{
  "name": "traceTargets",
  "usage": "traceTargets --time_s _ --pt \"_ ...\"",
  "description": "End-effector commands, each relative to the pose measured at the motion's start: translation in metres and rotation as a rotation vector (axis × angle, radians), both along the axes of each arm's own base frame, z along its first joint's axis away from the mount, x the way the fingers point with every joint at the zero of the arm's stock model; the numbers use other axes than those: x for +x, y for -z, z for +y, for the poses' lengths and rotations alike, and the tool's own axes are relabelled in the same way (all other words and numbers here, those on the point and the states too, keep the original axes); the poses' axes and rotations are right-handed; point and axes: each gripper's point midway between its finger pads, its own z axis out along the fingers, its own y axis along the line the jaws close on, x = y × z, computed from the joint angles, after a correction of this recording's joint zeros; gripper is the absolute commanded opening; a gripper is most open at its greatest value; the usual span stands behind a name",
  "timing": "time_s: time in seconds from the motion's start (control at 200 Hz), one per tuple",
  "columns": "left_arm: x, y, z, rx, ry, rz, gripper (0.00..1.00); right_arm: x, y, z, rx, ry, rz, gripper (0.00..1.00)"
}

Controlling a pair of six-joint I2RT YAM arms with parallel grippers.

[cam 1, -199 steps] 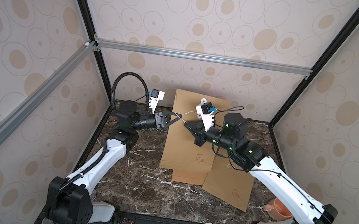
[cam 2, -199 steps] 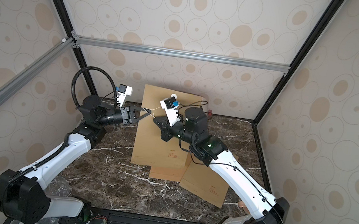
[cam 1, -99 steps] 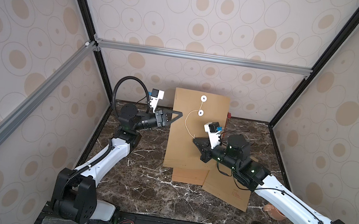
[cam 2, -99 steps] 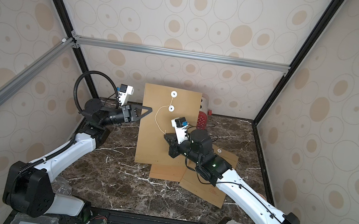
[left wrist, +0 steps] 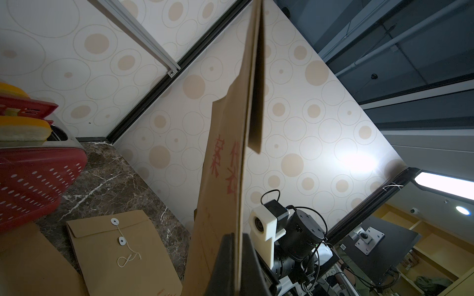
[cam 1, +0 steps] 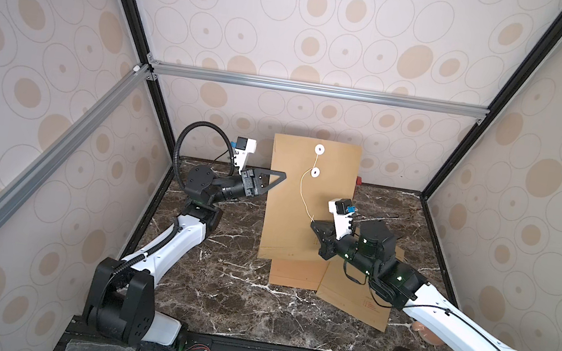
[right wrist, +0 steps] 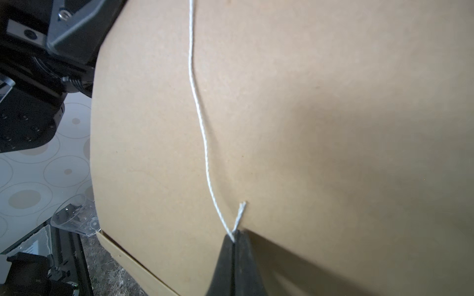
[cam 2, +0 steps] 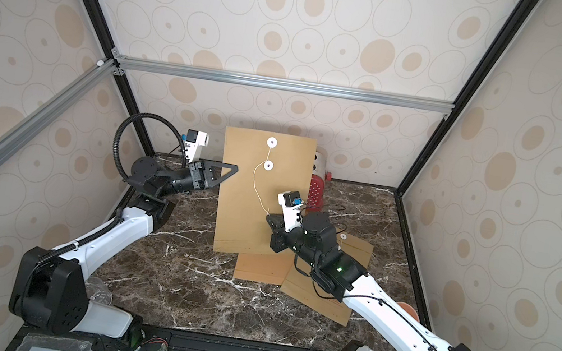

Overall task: Close the mouth of the file bag
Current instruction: Close the file bag.

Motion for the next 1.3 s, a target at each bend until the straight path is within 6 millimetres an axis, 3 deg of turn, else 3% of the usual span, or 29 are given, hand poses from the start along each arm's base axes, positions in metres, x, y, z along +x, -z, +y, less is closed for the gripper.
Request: traceTargets --time_s 0.0,0.235,0.466,0.691,0.826,0.947,1.162,1.297 --pt "-0.010 -0.015 0.000 -0.023 0.023 -0.059 0.00 0.001 0.006 -0.012 -0.021 0.045 0.014 0.00" --pt "-0.009 -0.014 -0.001 -0.025 0.025 -0.055 0.00 0.007 0.021 -0.038 -0.003 0.111 0.076 0.00" --pt "-0.006 -0.010 -0.002 -0.022 0.027 -0.044 0.00 0.012 0.034 -0.041 -0.042 0.133 0.118 0.00" --pt "-0.003 -0.008 -0.002 -0.035 0.027 -0.026 0.00 0.017 0.033 -0.041 -0.021 0.156 0.122 0.00" --pt "0.003 0.004 -0.004 0.023 0.012 0.000 0.00 0.019 0.015 -0.038 -0.030 0.140 0.101 0.00" --pt "0.004 0.018 -0.004 0.119 -0.018 0.017 0.00 0.025 -0.004 -0.051 -0.055 0.190 0.077 0.00" --pt "-0.004 0.012 -0.003 0.140 -0.023 -0.013 0.00 0.042 -0.034 -0.074 -0.005 0.222 0.116 0.00" --pt "-0.008 0.006 -0.001 0.129 -0.030 -0.033 0.00 0.052 -0.032 -0.081 -0.042 0.239 0.157 0.00"
